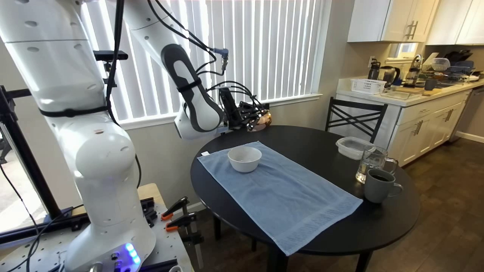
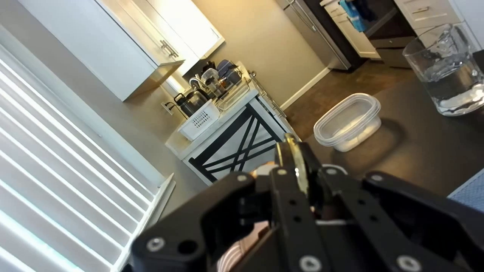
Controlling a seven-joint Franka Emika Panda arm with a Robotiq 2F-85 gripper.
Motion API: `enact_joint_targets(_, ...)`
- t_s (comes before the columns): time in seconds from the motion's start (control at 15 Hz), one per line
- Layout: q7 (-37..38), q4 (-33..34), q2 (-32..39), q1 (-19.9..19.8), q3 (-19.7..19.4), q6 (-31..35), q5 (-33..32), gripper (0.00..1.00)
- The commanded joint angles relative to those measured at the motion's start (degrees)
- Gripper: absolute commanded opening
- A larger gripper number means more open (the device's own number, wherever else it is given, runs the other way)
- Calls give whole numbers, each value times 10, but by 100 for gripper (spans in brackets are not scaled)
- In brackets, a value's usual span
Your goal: Pour the contents inside the cup into the bowl
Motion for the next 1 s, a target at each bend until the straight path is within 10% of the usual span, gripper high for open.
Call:
enact_joint_targets(0.0,-44,-25,18,3,8,-87,1,4)
enact_joint_targets(0.67,-82,5,137,-6,4,-231,0,4)
enact_joint_targets(0.93,-61,45,165,83,-93,-229,0,4)
